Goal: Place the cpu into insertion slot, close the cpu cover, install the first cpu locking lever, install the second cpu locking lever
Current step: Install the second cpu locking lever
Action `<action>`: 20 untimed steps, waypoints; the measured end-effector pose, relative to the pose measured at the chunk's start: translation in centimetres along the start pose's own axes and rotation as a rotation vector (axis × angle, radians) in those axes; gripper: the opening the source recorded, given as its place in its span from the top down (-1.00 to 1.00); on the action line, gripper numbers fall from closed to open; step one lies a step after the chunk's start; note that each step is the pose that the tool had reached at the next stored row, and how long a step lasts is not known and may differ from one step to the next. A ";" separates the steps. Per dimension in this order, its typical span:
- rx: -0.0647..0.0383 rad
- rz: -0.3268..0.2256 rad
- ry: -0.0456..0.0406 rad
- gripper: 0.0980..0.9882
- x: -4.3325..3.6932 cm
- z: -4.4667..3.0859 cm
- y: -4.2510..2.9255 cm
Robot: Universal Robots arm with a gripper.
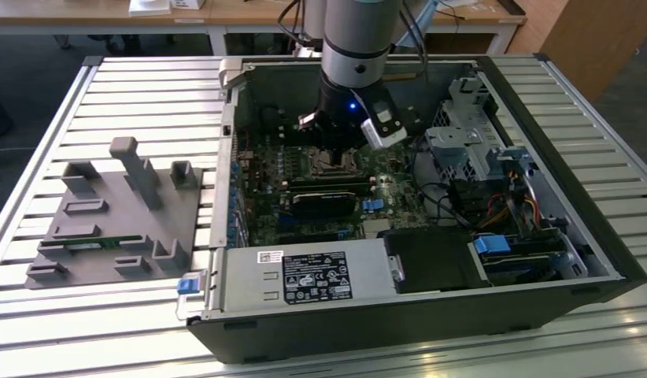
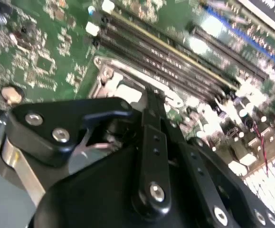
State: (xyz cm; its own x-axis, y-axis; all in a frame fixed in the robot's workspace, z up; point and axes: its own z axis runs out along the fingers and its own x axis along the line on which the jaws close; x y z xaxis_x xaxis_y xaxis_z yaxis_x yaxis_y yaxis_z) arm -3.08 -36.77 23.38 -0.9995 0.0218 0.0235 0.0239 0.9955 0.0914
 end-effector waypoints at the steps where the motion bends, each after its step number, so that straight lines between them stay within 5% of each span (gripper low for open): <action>1: 0.000 0.000 -0.0001 0.98 0.00 -0.03 0.01; 15: 0.000 0.000 -0.0001 0.98 0.01 -0.14 0.00; 20: 0.000 0.000 -0.0002 0.98 -0.01 -0.08 -0.61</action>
State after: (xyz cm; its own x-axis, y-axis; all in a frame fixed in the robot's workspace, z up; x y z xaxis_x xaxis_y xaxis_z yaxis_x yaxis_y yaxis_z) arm -3.07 -37.38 23.41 -0.9995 0.0218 0.0233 0.0239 0.9955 0.0918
